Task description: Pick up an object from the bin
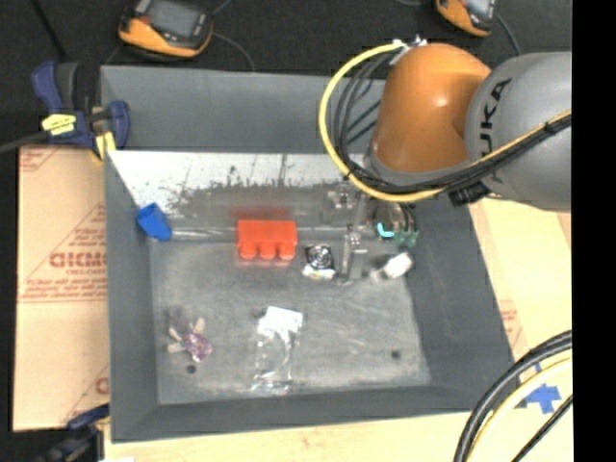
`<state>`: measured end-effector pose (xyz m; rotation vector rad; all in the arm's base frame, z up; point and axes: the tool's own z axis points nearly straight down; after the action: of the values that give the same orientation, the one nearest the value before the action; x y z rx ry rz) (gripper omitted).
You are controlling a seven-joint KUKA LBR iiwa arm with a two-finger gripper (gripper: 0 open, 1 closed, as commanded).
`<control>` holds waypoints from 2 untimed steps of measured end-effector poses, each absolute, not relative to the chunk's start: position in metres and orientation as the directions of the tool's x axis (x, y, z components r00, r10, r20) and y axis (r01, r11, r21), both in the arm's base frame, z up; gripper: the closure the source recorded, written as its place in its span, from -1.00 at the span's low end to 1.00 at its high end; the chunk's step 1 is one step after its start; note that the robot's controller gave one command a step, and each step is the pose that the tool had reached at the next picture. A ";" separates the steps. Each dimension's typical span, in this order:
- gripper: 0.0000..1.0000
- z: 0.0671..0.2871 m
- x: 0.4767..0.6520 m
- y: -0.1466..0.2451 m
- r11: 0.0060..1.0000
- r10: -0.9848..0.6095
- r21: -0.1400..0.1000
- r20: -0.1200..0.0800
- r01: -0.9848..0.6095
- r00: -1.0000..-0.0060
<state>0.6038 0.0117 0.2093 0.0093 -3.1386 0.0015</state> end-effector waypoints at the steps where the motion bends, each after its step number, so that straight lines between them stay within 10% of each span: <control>1: -1.00 0.127 0.644 -0.003 1.000 -0.023 -0.002 0.001 -0.023 -1.000; 2: -1.00 0.067 0.643 -0.017 0.999 -0.034 -0.001 0.002 -0.034 -0.999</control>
Offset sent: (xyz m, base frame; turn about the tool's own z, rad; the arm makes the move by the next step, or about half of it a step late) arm 0.0398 -0.0121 -0.0778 -0.0199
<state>0.6434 -0.0170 0.0668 0.0533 -3.1395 0.0023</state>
